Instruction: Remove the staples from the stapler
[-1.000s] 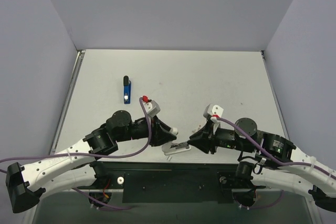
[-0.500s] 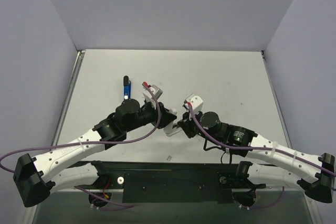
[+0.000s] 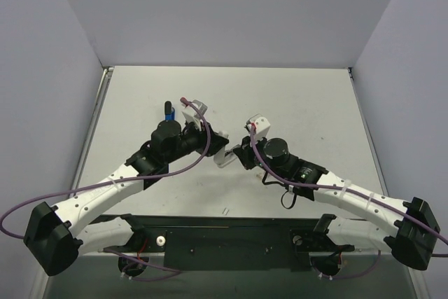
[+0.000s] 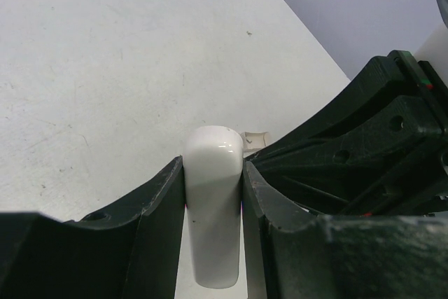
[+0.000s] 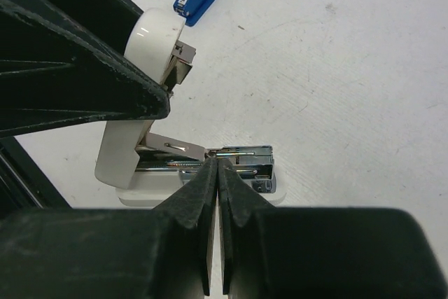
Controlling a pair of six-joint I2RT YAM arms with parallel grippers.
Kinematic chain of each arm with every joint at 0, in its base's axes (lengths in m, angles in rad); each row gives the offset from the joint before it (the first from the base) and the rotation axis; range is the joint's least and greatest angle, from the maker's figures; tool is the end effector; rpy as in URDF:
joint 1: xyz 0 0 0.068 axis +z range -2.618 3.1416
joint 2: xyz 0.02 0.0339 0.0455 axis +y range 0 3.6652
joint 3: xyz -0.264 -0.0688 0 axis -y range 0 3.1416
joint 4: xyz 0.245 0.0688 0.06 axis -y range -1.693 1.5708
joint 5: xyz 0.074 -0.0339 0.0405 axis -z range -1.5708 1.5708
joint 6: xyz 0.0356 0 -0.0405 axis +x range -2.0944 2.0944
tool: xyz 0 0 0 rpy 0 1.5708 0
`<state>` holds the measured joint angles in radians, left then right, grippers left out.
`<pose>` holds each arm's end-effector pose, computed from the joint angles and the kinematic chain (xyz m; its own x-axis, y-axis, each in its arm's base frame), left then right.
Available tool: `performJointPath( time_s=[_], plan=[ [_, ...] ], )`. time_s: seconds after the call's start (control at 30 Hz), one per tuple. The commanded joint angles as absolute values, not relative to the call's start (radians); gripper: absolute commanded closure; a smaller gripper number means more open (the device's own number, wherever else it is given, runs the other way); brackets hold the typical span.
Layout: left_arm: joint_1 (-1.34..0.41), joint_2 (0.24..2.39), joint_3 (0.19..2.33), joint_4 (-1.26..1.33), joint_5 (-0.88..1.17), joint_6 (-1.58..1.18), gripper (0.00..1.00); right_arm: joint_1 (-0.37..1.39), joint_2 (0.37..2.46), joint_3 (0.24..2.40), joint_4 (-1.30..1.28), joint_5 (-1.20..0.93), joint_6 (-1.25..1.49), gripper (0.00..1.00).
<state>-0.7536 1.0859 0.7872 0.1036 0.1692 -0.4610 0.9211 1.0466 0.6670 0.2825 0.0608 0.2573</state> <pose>0.1824 -0.1794 0.3112 -0.4803 -0.1507 -0.8641 0.6491 0.6015 -0.4656 0.1509 0.1951 0.2964 -0.2497 0.0913 -0.9640 -0.7183 0.6502 0.2476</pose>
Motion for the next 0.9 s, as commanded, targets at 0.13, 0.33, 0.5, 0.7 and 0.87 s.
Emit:
performJointPath(
  time_s=[0.13,0.33,0.5,0.7,0.87],
  plan=[
    [-0.727,1.12,0.865,0.232,0.259,-0.492,1.0,0.885,1.12,0.672,0.429,0.021,0.239,1.0],
    [-0.713,1.127,0.868,0.229,0.271,-0.488,1.0,0.876,1.108,0.683,0.443,0.032,0.219,1.0],
    [-0.703,1.132,0.871,0.229,0.287,-0.486,1.0,0.851,1.147,0.703,0.459,0.008,0.227,1.0],
    [-0.683,1.132,0.88,0.235,0.265,-0.488,1.0,0.848,1.19,0.684,0.505,-0.023,0.271,1.0],
    [-0.664,1.149,0.914,0.241,0.233,-0.479,1.0,0.85,1.236,0.655,0.56,-0.054,0.317,1.0]
  ],
)
